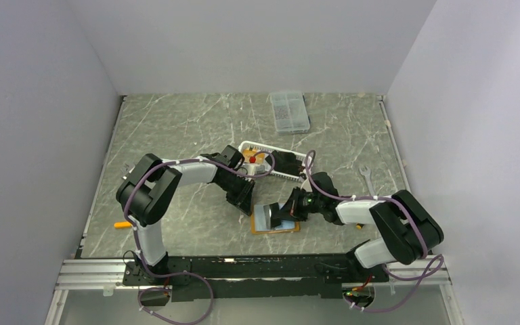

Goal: Put the credit cards into the card holder
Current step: Insert the credit card into the card holder.

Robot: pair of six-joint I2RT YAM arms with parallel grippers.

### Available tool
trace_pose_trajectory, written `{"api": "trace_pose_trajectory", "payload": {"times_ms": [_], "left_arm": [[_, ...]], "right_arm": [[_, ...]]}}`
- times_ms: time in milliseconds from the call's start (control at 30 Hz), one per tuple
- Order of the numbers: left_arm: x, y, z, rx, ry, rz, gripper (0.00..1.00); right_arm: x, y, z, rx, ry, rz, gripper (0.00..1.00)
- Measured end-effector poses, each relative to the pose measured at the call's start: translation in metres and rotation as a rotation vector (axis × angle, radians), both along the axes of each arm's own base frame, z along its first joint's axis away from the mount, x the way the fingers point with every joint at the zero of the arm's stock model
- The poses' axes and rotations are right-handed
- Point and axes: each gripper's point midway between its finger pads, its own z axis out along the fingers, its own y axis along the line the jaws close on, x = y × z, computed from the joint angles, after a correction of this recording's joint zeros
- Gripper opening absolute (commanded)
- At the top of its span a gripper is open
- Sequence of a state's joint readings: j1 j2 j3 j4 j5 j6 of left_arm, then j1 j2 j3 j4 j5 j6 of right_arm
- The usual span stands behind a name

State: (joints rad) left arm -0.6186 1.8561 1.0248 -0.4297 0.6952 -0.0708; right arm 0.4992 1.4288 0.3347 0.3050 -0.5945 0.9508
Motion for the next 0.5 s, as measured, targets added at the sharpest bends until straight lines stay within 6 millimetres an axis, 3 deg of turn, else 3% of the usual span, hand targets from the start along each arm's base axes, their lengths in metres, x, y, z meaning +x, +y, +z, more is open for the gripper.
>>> {"api": "trace_pose_trajectory", "payload": {"times_ms": [200,300,500], "left_arm": [[-0.001,0.000,0.000,-0.001,0.007,0.001,0.17],[-0.002,0.001,-0.001,0.000,0.008,0.001,0.16],[-0.002,0.001,0.000,-0.003,0.014,0.002,0.15]], "right_arm": [[-0.003,0.007,-0.004,-0.001,-0.015,0.016,0.01],[-0.004,0.010,-0.006,-0.014,-0.029,0.021,0.22],[-0.005,0.016,-0.002,-0.071,-0.063,0.027,0.51]]}}
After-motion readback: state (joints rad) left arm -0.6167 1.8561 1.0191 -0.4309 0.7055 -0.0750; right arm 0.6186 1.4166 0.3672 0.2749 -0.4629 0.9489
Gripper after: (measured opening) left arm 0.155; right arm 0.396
